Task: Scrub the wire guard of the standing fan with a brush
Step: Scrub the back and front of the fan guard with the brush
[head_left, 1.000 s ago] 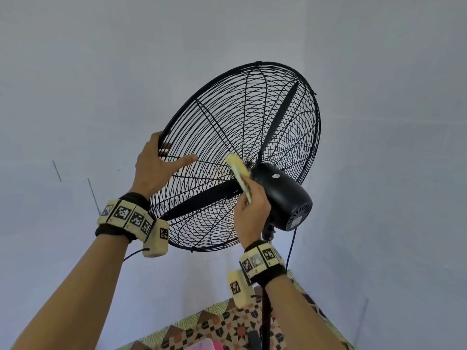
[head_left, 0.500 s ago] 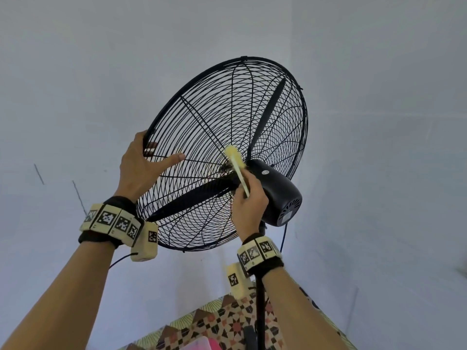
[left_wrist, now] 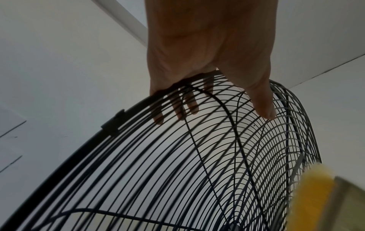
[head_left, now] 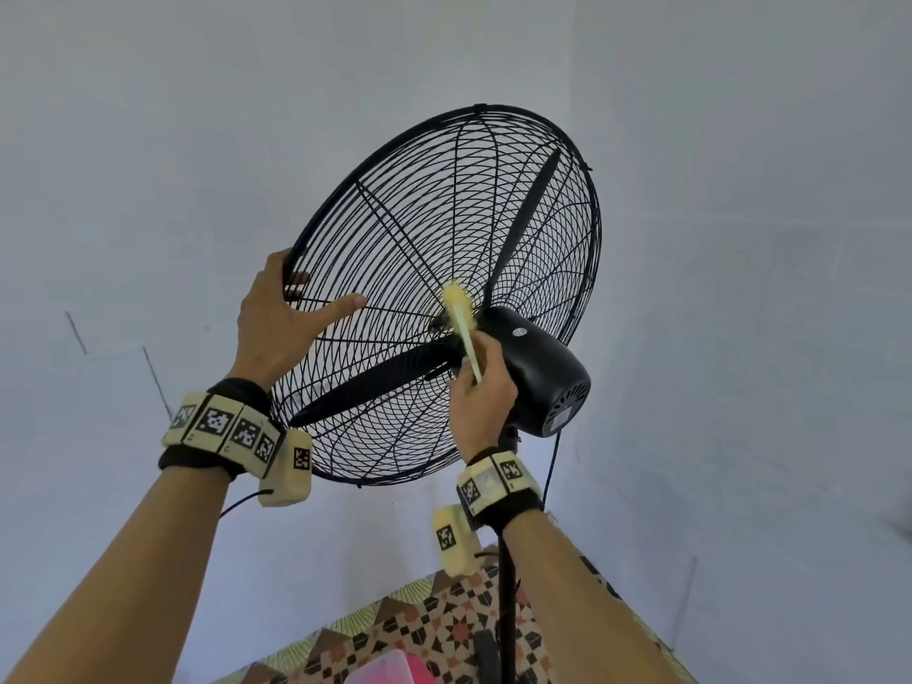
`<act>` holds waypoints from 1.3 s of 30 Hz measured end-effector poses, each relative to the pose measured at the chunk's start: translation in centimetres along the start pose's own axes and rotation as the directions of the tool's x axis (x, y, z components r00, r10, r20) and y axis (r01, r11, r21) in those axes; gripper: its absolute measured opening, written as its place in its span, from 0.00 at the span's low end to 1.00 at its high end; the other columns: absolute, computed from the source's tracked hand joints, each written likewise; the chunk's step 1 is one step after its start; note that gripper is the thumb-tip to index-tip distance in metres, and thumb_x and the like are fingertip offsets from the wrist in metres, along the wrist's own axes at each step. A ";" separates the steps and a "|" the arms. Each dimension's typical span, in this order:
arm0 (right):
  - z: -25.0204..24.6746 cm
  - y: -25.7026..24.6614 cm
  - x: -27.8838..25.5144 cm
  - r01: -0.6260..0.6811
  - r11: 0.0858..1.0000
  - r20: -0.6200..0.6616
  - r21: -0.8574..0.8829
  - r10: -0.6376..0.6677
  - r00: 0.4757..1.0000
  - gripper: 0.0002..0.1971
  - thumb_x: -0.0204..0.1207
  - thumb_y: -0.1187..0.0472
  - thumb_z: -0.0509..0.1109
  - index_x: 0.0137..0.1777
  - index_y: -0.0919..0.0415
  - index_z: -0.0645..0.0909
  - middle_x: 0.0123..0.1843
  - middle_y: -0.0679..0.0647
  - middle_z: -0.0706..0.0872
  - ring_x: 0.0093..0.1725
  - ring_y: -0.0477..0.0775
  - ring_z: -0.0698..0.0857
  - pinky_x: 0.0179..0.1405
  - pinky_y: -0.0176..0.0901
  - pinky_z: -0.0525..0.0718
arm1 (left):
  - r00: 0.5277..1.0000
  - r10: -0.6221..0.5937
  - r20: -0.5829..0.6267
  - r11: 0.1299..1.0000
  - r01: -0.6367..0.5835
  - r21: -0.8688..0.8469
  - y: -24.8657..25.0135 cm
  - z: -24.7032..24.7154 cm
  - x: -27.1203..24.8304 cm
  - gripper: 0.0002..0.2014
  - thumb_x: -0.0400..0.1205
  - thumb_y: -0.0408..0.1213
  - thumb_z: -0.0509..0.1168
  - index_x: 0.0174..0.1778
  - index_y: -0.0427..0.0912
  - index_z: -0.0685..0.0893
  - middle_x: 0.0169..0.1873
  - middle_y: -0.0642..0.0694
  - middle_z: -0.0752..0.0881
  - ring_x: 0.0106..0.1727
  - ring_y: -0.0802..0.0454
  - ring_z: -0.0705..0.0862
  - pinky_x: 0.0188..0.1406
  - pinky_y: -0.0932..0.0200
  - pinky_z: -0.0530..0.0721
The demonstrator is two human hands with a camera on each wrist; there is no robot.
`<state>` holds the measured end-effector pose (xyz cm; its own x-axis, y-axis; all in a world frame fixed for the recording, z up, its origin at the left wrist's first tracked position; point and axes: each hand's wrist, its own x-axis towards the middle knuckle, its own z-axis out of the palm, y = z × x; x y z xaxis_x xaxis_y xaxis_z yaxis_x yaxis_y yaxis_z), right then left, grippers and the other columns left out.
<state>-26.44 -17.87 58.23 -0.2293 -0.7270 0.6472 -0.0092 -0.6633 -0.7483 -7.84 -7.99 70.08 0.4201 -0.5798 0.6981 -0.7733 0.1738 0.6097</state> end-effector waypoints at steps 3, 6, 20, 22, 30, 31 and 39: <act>0.1 1.1 -2.8 -0.079 0.995 0.175 -0.065 0.090 0.980 0.17 0.84 0.72 0.67 0.66 0.53 0.79 0.54 0.53 0.85 0.50 0.60 0.91 0.36 0.56 0.94 | 1.000 -0.016 -0.002 1.000 0.016 0.000 -0.4 -0.4 -0.1 0.50 0.67 0.74 0.78 0.81 0.54 0.71 0.68 0.51 0.84 0.68 0.52 0.81 0.70 0.47 0.79; -1.1 0.1 -2.4 -0.223 0.974 0.174 0.034 0.214 0.961 0.20 0.86 0.71 0.64 0.75 0.59 0.72 0.66 0.59 0.80 0.50 0.58 0.91 0.31 0.51 0.93 | 1.000 -0.016 0.007 1.000 0.016 -0.005 -0.2 -0.5 -0.2 0.50 0.67 0.73 0.78 0.82 0.55 0.71 0.69 0.51 0.83 0.69 0.52 0.80 0.71 0.47 0.79; -1.7 -1.7 -0.1 -0.103 0.943 0.246 -0.316 0.187 0.951 0.31 0.85 0.65 0.62 0.87 0.48 0.61 0.55 0.63 0.84 0.51 0.62 0.86 0.56 0.58 0.89 | 1.000 -0.006 0.000 1.000 0.006 0.002 0.0 -0.2 -0.1 0.51 0.68 0.73 0.78 0.82 0.53 0.70 0.70 0.50 0.83 0.69 0.52 0.80 0.72 0.46 0.78; -2.2 -2.5 1.1 -0.106 0.962 0.164 -0.251 0.150 0.975 0.29 0.85 0.68 0.63 0.84 0.51 0.64 0.54 0.58 0.80 0.52 0.58 0.81 0.55 0.52 0.85 | 1.000 0.001 0.000 1.000 -0.001 0.002 0.1 -0.1 -0.1 0.51 0.67 0.74 0.78 0.82 0.53 0.70 0.70 0.50 0.83 0.69 0.52 0.81 0.70 0.47 0.78; -2.1 -1.5 -0.2 -0.102 0.931 0.282 -0.349 0.208 0.937 0.24 0.84 0.67 0.65 0.79 0.56 0.69 0.52 0.61 0.80 0.47 0.57 0.81 0.54 0.52 0.85 | 1.000 -0.025 0.000 1.000 0.025 -0.015 0.1 -0.4 -0.5 0.50 0.68 0.71 0.79 0.83 0.53 0.70 0.70 0.51 0.83 0.69 0.53 0.80 0.72 0.48 0.78; -2.3 -1.4 0.1 -0.103 0.935 0.274 -0.340 0.204 0.940 0.24 0.84 0.67 0.66 0.79 0.56 0.71 0.51 0.60 0.82 0.43 0.51 0.79 0.54 0.49 0.85 | 1.000 -0.020 0.000 1.000 0.020 -0.011 0.1 -0.4 -0.4 0.50 0.68 0.71 0.79 0.83 0.53 0.70 0.70 0.51 0.83 0.69 0.53 0.80 0.71 0.48 0.78; -1.3 -2.3 1.4 -0.078 0.963 0.142 -0.257 0.117 0.983 0.19 0.84 0.64 0.68 0.73 0.52 0.71 0.48 0.58 0.85 0.46 0.59 0.88 0.48 0.61 0.92 | 1.000 -0.022 -0.007 1.000 0.022 0.006 -0.1 -0.2 -0.3 0.51 0.67 0.75 0.77 0.82 0.54 0.70 0.70 0.51 0.83 0.70 0.51 0.81 0.71 0.45 0.79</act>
<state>-28.04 -17.18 60.66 -0.0886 -0.8176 0.5689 -0.2412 -0.5366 -0.8087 -7.84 -7.69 69.89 0.4405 -0.5776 0.6873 -0.7666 0.1563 0.6228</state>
